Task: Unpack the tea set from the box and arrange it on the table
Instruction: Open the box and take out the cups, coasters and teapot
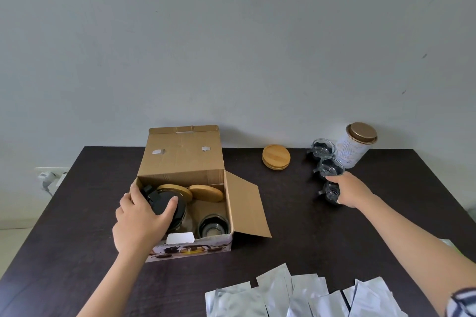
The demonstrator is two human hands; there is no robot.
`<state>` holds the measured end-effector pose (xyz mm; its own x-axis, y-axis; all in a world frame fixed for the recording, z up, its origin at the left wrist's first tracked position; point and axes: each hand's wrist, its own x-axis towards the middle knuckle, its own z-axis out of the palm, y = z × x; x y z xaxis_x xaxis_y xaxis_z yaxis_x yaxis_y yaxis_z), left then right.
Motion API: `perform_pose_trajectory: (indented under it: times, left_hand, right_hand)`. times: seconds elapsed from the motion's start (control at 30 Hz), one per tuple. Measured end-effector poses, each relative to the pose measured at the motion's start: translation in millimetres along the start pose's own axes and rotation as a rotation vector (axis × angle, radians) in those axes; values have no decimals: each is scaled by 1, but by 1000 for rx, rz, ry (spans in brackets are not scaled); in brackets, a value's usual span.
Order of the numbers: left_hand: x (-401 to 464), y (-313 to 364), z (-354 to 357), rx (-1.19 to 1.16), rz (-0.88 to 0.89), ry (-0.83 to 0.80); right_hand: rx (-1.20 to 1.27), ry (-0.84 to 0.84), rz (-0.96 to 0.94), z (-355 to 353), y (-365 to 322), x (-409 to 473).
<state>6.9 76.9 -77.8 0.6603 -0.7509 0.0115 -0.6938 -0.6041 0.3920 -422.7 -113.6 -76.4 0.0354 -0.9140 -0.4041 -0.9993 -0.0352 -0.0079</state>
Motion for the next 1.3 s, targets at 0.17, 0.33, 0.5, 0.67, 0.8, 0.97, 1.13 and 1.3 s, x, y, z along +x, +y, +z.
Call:
perform_pose_trajectory:
  times: [0.17, 0.33, 0.5, 0.67, 0.8, 0.97, 1.13, 1.3]
  left_hand:
    - [0, 0, -1, 10, -2, -2]
    - [-1, 0, -2, 1, 1, 2]
    - [-1, -1, -2, -2, 3, 2]
    - [-2, 1, -4, -19, 0, 3]
    - [-2, 0, -4, -27, -4, 7]
    - [-1, -2, -2, -47, 3, 11]
    - [-2, -1, -2, -48, 4, 18]
    - [-4, 1, -1, -51, 10, 15]
  right_hand:
    - [-85, -45, -3, -7, -2, -2]
    - [-148, -10, -78, -21, -44, -22]
    - [110, 19, -311, -44, -122, -58]
    - [364, -58, -561, -58, -199, -105]
    - [308, -133, -654, -42, -250, -119]
    - [-80, -263, -602, -1, -293, -118]
    - [-272, -341, -557, 14, -303, -109]
    - [-238, -280, -580, 16, -299, -108]
